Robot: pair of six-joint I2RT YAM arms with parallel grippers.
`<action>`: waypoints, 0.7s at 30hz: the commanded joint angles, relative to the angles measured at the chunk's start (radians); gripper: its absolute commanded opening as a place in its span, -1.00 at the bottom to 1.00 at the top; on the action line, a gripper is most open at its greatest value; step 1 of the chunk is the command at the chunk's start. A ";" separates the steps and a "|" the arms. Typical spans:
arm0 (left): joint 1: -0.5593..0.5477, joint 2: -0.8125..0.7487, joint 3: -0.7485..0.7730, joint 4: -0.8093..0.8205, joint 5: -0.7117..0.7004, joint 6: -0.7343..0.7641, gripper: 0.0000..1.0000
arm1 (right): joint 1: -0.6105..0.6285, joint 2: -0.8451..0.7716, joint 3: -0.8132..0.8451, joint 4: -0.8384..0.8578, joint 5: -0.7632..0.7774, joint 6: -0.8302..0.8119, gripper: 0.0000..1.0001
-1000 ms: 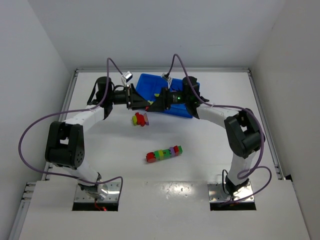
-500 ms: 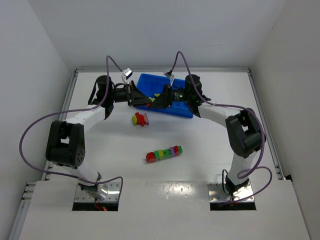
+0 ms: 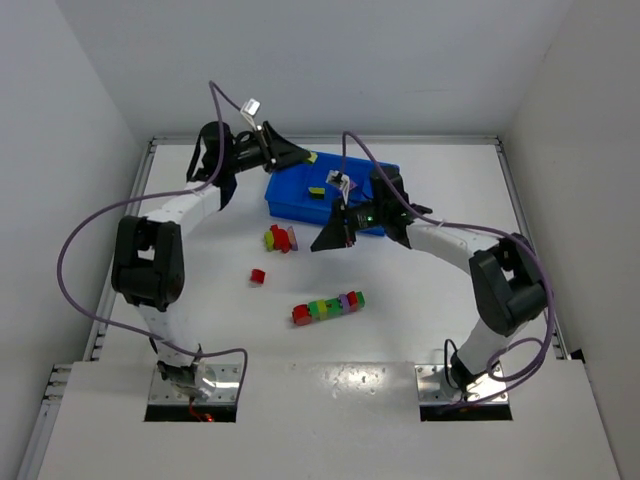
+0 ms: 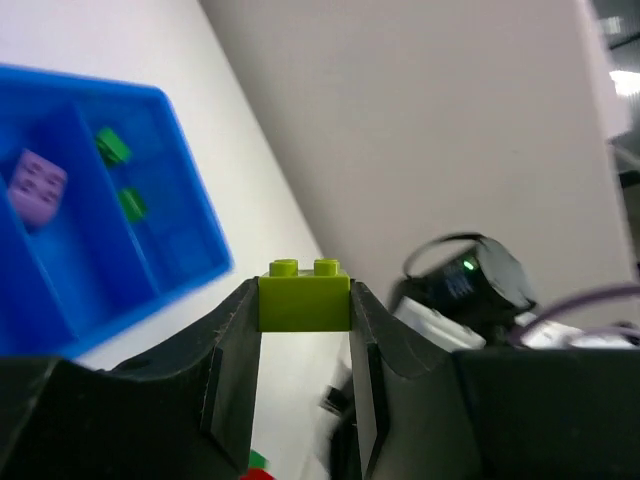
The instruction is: Sort the legos into containers by color
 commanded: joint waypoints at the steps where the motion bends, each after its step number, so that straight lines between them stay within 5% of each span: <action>1: -0.036 0.059 0.128 -0.249 -0.119 0.279 -1.00 | -0.035 -0.079 -0.023 -0.093 -0.016 -0.150 -1.00; 7: -0.124 0.148 0.286 -0.528 -0.346 0.529 -1.00 | -0.094 -0.133 -0.046 -0.136 0.011 -0.176 -1.00; 9: -0.133 0.180 0.300 -0.574 -0.428 0.564 -1.00 | -0.106 -0.133 -0.046 -0.170 0.071 -0.176 -0.75; 11: -0.159 0.208 0.335 -0.625 -0.501 0.615 -1.00 | -0.127 -0.144 -0.037 -0.185 0.135 -0.176 -0.10; 14: -0.200 0.251 0.397 -0.679 -0.636 0.682 -1.00 | -0.138 -0.156 -0.013 -0.219 0.192 -0.197 0.30; 21: -0.224 0.346 0.469 -0.762 -0.819 0.723 -0.77 | -0.170 -0.165 0.018 -0.259 0.240 -0.247 0.39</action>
